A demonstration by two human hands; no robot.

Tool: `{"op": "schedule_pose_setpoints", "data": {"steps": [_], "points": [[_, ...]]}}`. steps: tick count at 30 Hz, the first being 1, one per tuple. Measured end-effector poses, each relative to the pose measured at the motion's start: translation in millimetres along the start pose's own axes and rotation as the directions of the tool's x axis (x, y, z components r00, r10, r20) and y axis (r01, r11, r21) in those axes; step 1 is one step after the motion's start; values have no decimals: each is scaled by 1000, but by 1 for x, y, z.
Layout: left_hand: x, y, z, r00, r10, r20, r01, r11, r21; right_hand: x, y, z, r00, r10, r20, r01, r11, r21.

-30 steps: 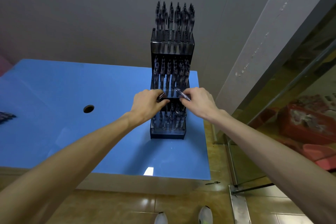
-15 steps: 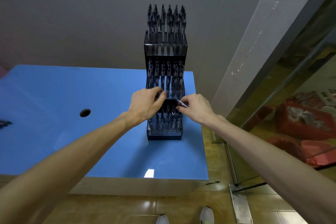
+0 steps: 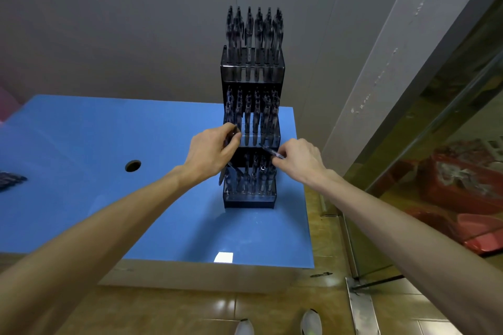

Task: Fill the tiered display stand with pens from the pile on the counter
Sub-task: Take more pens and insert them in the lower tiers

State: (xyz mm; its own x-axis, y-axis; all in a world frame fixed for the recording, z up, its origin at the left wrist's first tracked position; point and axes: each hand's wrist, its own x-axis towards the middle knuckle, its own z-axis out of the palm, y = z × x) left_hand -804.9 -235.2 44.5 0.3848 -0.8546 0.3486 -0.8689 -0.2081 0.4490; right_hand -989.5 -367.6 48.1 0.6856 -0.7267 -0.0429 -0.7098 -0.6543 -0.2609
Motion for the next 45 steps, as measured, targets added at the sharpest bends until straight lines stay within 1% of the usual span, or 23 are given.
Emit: {"op": "schedule_pose_setpoints", "data": {"steps": [2, 4, 7, 9, 13, 16, 19, 23, 26, 28, 31, 34, 38, 41, 43, 45], "points": [[-1, -5, 0, 1000, -19, -8, 19, 1000, -5, 0, -1, -1, 1000, -16, 27, 17, 1000, -25], [-2, -9, 0, 998, -40, -39, 40, 999, 4, -3, -5, -1, 999, -37, 15, 37, 999, -26], [-5, -16, -4, 990, -80, -117, 82, 997, 11, -4, -13, 2, 993, -59, -103, 62, 998, 26], [-7, -22, -8, 984, -112, -136, 114, 993, 5, 1, -24, 4, 983, -110, -145, 118, 992, 45], [-10, -35, -16, 970, -190, -155, 185, 982, -44, 15, -54, 6, 972, -224, -73, 229, 970, 79], [-13, -43, -20, 954, -249, -168, 231, 966, -118, 26, -77, 13, 964, -266, -16, 266, 964, 18], [-16, -50, -19, 947, -274, -165, 244, 952, -184, 33, -94, 19, 965, -261, 29, 261, 965, -22], [-18, -55, -15, 938, -313, -148, 274, 932, -237, 36, -104, 25, 967, -249, 53, 249, 968, -3], [-19, -57, -11, 936, -326, -136, 291, 930, -225, 35, -99, 23, 967, -253, 11, 253, 967, 2], [-16, -56, -8, 938, -319, -133, 283, 930, -233, 34, -91, 19, 969, -244, -42, 244, 970, 11], [-12, -52, -1, 948, -297, -119, 261, 933, -249, 32, -77, 14, 974, -214, -73, 216, 976, 15], [-10, -47, 4, 963, -255, -91, 224, 939, -261, 28, -67, 15, 977, -202, -64, 200, 979, -43], [-6, -42, 9, 976, -210, -64, 186, 944, -274, 25, -66, 18, 985, -163, -57, 162, 986, -26], [-8, -41, 10, 970, -232, -68, 203, 934, -293, 26, -71, 18, 987, -153, -39, 153, 988, 4], [-10, -40, 10, 965, -252, -69, 219, 924, -312, 26, -71, 20, 987, -163, -11, 163, 987, -9], [-13, -39, 11, 969, -238, -65, 208, 930, -304, 23, -68, 23, 985, -173, -11, 173, 985, -16]]}}
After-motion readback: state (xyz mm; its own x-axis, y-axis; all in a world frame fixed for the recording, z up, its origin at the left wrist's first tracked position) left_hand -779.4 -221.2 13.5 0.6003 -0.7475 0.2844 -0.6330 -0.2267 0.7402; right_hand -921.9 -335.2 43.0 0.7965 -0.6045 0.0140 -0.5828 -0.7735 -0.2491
